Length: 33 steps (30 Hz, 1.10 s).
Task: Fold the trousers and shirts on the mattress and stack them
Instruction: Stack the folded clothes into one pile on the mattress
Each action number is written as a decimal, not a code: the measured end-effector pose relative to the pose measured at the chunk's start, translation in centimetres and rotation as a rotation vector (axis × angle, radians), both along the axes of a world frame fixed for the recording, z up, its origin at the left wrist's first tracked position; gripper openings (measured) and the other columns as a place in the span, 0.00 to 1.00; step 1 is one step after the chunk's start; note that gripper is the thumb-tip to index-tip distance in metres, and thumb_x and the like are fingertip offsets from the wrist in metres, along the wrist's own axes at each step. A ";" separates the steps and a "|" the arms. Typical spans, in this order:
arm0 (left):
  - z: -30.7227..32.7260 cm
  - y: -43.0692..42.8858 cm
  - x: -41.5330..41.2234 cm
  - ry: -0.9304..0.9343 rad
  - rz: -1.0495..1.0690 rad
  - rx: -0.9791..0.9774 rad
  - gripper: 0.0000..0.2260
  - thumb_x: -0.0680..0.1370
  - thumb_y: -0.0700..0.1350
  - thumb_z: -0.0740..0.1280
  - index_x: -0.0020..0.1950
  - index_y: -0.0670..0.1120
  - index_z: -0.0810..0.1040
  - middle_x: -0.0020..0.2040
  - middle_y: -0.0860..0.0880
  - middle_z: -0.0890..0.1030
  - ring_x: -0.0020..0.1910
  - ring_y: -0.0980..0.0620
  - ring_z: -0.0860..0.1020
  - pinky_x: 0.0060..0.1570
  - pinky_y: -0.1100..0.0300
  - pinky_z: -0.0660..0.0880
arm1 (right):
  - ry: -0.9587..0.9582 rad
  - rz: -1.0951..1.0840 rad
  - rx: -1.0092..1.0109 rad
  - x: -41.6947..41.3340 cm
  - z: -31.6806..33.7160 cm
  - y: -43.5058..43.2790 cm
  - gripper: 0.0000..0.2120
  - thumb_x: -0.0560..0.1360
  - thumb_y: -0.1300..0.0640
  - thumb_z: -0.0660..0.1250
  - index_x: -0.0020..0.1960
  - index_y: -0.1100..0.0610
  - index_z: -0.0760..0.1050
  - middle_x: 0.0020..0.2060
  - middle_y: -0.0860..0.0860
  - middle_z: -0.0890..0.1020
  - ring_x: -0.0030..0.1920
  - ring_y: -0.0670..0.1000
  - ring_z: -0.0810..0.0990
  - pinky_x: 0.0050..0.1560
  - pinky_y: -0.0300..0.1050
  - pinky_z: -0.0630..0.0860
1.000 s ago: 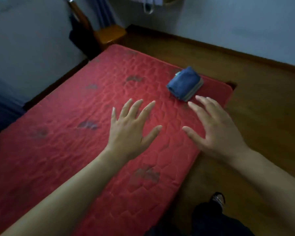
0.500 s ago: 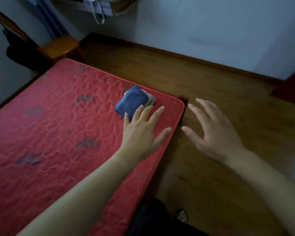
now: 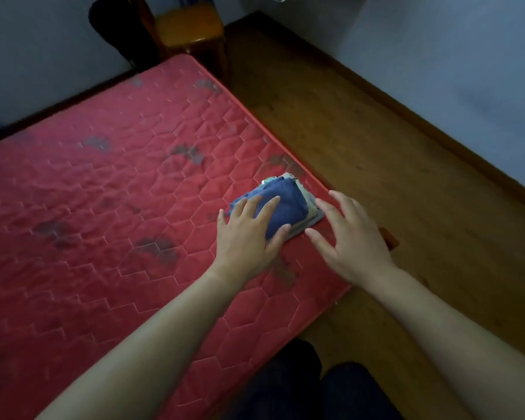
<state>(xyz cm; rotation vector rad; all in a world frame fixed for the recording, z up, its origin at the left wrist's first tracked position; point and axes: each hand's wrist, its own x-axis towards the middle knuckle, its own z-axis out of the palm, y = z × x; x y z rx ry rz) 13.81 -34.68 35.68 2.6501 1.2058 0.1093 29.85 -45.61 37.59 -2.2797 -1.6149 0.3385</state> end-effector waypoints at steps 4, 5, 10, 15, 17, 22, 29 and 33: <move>-4.7 4.4 1.9 0.006 0.179 -0.036 0.26 0.76 0.63 0.52 0.72 0.56 0.64 0.70 0.48 0.69 0.70 0.47 0.65 0.65 0.39 0.63 | 0.064 0.027 -0.048 3.3 -5.8 7.2 0.28 0.76 0.44 0.61 0.71 0.56 0.65 0.71 0.57 0.64 0.71 0.57 0.62 0.68 0.54 0.64; -6.3 5.4 2.3 0.000 0.225 -0.046 0.25 0.76 0.62 0.54 0.72 0.55 0.65 0.70 0.48 0.69 0.69 0.48 0.65 0.65 0.39 0.64 | 0.068 0.038 -0.069 4.2 -7.6 8.9 0.28 0.76 0.44 0.61 0.71 0.56 0.65 0.71 0.57 0.64 0.71 0.57 0.61 0.68 0.54 0.64; -15.3 10.1 4.9 0.054 0.426 -0.098 0.24 0.77 0.60 0.56 0.72 0.54 0.64 0.71 0.48 0.67 0.69 0.48 0.65 0.62 0.43 0.67 | 0.069 0.083 -0.189 8.5 -17.3 15.6 0.30 0.76 0.44 0.62 0.74 0.52 0.59 0.73 0.57 0.60 0.72 0.58 0.59 0.67 0.55 0.63; -24.0 13.1 7.1 0.008 0.679 -0.170 0.26 0.77 0.60 0.58 0.74 0.57 0.60 0.76 0.46 0.54 0.73 0.44 0.57 0.63 0.38 0.66 | 0.164 0.115 -0.172 10.5 -25.5 20.3 0.32 0.75 0.43 0.62 0.75 0.43 0.54 0.74 0.57 0.51 0.74 0.59 0.54 0.69 0.56 0.63; -26.9 14.0 7.5 -0.025 0.783 -0.225 0.27 0.76 0.62 0.57 0.74 0.61 0.55 0.77 0.47 0.48 0.74 0.42 0.54 0.63 0.37 0.65 | 0.176 0.122 -0.145 10.9 -28.2 21.5 0.32 0.74 0.41 0.61 0.75 0.42 0.53 0.75 0.55 0.50 0.74 0.58 0.53 0.70 0.56 0.61; -31.7 14.9 8.3 -0.219 0.934 -0.447 0.29 0.74 0.66 0.58 0.72 0.68 0.49 0.74 0.46 0.54 0.63 0.38 0.71 0.59 0.48 0.70 | 0.175 0.059 -0.208 11.6 -32.9 22.5 0.36 0.71 0.31 0.53 0.75 0.40 0.47 0.71 0.59 0.62 0.72 0.60 0.59 0.69 0.57 0.61; -30.7 14.9 10.0 -0.373 0.926 -0.352 0.27 0.72 0.65 0.60 0.70 0.68 0.56 0.56 0.52 0.61 0.44 0.49 0.75 0.46 0.58 0.73 | 0.448 0.002 -0.044 13.1 -32.1 22.6 0.32 0.74 0.45 0.66 0.73 0.40 0.56 0.65 0.55 0.67 0.69 0.55 0.63 0.69 0.51 0.63; -29.8 14.3 11.2 -0.442 0.934 -0.339 0.26 0.72 0.66 0.60 0.68 0.71 0.56 0.56 0.53 0.62 0.43 0.51 0.74 0.46 0.58 0.71 | 0.460 0.019 0.127 14.2 -30.8 22.4 0.28 0.74 0.52 0.68 0.69 0.39 0.62 0.57 0.46 0.66 0.62 0.50 0.69 0.62 0.46 0.68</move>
